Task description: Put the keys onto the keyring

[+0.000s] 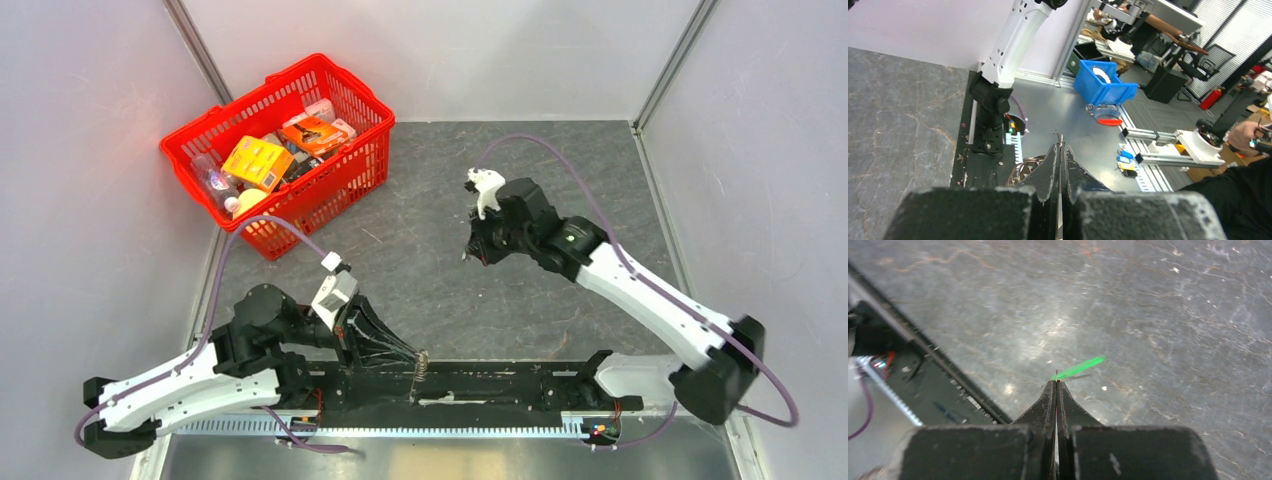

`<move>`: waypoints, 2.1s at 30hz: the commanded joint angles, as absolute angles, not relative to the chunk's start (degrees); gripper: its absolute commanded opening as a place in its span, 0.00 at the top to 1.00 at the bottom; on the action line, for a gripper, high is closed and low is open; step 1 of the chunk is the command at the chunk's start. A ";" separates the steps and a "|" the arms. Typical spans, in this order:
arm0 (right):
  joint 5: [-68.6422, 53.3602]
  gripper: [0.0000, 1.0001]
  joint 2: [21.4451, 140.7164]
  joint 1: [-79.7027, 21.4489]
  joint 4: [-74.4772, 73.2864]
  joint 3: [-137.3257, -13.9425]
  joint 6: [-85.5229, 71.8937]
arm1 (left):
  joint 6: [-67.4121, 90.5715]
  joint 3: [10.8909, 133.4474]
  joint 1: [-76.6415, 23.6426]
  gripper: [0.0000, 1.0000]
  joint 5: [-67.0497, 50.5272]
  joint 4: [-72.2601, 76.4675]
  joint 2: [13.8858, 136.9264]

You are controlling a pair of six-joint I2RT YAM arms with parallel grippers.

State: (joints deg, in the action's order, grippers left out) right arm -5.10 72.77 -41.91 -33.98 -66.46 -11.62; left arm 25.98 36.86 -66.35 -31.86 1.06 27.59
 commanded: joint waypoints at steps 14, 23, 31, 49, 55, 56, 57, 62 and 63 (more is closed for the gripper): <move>-32.44 1.00 54.63 -42.97 -48.06 -72.81 -3.00 | 36.06 41.95 -66.54 0.98 -51.66 16.80 37.57; -45.38 1.00 53.04 -43.58 -48.90 -76.71 -0.78 | 39.99 41.92 -66.56 0.98 -57.53 24.82 41.26; -49.83 1.00 53.26 -46.22 -45.17 -77.86 -2.37 | 39.87 43.27 -66.53 0.98 -57.88 28.14 46.21; -45.06 1.00 56.41 -57.67 -44.65 -80.49 1.50 | 38.68 45.18 -66.57 0.98 -56.51 30.03 50.89; -44.17 1.00 57.12 -60.08 -44.95 -81.39 2.26 | 38.54 44.74 -66.60 0.98 -55.58 30.02 50.80; -43.97 1.00 57.28 -60.58 -45.03 -81.55 2.50 | 38.50 44.74 -66.55 0.98 -55.47 30.02 50.75; -43.79 1.00 57.39 -60.85 -45.06 -81.69 2.63 | 38.50 44.74 -66.53 0.98 -55.31 30.10 50.79; -43.34 1.00 58.20 -62.69 -45.47 -82.85 3.41 | 38.34 44.56 -66.54 0.98 -54.45 30.12 50.78; -43.17 1.00 58.28 -63.00 -45.42 -82.96 3.50 | 38.32 44.56 -66.56 0.98 -54.33 30.09 50.88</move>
